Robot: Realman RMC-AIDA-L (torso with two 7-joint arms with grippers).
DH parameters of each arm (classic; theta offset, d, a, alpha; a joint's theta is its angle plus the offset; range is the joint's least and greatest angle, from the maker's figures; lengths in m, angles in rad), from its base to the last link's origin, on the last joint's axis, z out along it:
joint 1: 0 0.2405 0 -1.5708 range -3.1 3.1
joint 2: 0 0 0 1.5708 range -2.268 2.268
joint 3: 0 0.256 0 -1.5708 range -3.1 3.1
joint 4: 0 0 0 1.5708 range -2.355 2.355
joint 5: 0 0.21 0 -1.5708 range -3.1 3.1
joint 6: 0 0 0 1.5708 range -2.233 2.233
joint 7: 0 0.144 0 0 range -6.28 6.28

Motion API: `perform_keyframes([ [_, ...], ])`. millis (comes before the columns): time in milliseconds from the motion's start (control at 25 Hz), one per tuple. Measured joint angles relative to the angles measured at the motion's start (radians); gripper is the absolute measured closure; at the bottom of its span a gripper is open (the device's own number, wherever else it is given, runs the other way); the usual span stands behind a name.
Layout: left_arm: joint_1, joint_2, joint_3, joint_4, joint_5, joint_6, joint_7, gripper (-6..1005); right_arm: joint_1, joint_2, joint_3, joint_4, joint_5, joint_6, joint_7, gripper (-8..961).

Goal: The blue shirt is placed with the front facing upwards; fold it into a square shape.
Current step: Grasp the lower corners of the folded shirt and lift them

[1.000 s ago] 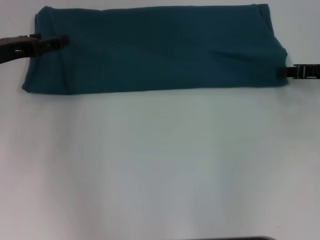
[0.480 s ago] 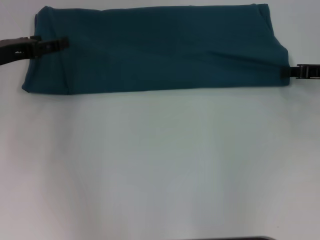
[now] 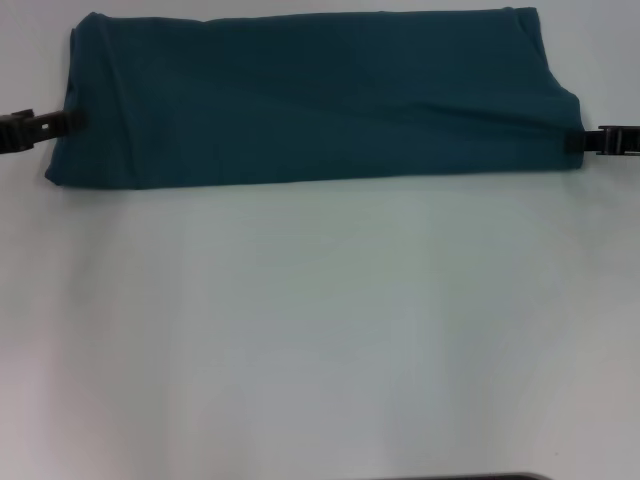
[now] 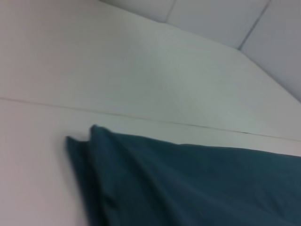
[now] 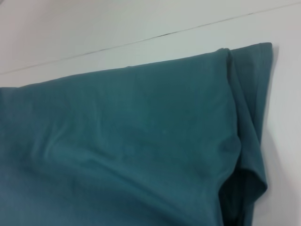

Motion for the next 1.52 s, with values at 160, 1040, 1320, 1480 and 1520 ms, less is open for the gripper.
perform_keyframes([
  [160, 0.003, 0.007, -0.002, 0.054, 0.006, -0.052, 0.005, 83, 0.000, 0.000, 0.000, 0.001, 0.001, 0.001, 0.000, 947],
  [1040, -0.028, 0.014, 0.016, 0.136, 0.082, -0.139, 0.011, 108, 0.006, 0.000, 0.000, -0.001, 0.001, -0.001, -0.001, 947],
  [1320, -0.028, 0.012, 0.022, 0.135, 0.084, -0.135, 0.011, 116, 0.008, 0.000, 0.000, -0.001, 0.001, -0.001, -0.001, 947],
  [1480, -0.028, 0.012, 0.022, 0.135, 0.084, -0.132, 0.011, 121, 0.010, 0.000, 0.000, -0.001, 0.001, -0.001, -0.001, 947],
  [1520, -0.028, 0.013, 0.022, 0.135, 0.084, -0.133, 0.011, 122, 0.010, 0.000, 0.000, -0.001, 0.001, -0.001, -0.001, 947],
])
